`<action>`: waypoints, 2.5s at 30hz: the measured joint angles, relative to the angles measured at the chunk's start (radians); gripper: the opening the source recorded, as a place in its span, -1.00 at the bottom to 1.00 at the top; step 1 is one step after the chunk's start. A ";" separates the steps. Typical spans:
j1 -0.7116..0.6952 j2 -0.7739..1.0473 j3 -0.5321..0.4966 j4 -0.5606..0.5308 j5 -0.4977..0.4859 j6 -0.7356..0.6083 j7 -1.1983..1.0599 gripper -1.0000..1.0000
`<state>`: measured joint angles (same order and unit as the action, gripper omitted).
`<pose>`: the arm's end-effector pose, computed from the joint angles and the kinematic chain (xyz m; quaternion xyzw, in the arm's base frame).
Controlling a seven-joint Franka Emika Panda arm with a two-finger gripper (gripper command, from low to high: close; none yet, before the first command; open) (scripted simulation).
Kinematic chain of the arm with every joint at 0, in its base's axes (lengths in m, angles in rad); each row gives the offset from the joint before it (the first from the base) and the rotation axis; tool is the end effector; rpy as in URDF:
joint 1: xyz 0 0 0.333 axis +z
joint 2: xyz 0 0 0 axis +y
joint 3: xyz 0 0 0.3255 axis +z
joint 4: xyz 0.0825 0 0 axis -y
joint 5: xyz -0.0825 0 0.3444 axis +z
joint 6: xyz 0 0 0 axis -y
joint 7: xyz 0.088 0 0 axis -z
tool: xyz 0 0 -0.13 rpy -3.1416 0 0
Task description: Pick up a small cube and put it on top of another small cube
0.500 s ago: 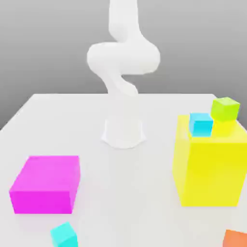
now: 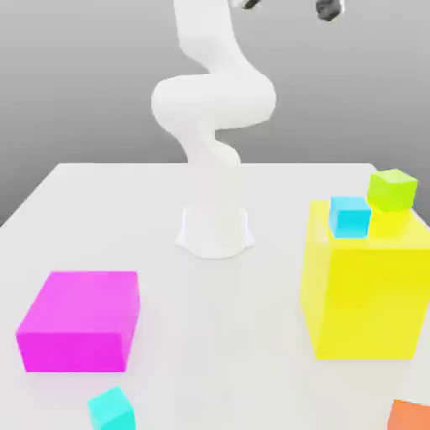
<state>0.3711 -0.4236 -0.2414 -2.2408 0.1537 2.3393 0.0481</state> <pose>0.4376 0.0461 0.5857 -0.9615 0.0009 -0.2374 0.1385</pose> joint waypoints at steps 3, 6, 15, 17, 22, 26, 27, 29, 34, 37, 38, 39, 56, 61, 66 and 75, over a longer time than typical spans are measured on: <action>0.049 0.065 -0.030 0.010 0.037 0.006 -0.135 0.00; 0.090 0.131 -0.052 0.021 0.076 0.011 -0.272 0.00; 0.172 0.329 -0.071 0.052 0.185 0.026 -0.676 0.00; 0.188 0.371 -0.070 0.059 0.203 0.031 -0.762 0.00; 0.210 0.473 -0.055 0.074 0.234 0.046 -0.966 0.00; 0.219 0.550 -0.034 0.085 0.241 0.063 -1.118 0.00; 0.219 0.568 -0.028 0.088 0.240 0.068 -1.154 0.00; 0.220 0.604 -0.015 0.093 0.235 0.079 -1.224 0.00; 0.226 0.687 0.018 0.103 0.204 0.112 -1.388 0.00; 0.230 0.733 0.035 0.109 0.173 0.134 -1.478 0.00; 0.232 0.747 0.041 0.111 0.161 0.141 -1.507 0.00; 0.232 0.762 0.047 0.113 0.147 0.149 -1.535 0.00; 0.239 1.016 0.105 0.158 0.011 0.325 -1.789 -1.00; 0.245 0.948 0.096 0.143 -0.014 0.274 -1.774 -1.00; 0.169 0.838 0.012 0.074 -0.012 0.214 -1.766 -1.00; -0.035 0.695 -0.192 -0.079 0.023 0.208 -1.769 -1.00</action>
<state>0.3359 0.2718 -0.4336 -2.3202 0.1763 2.5475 -1.7206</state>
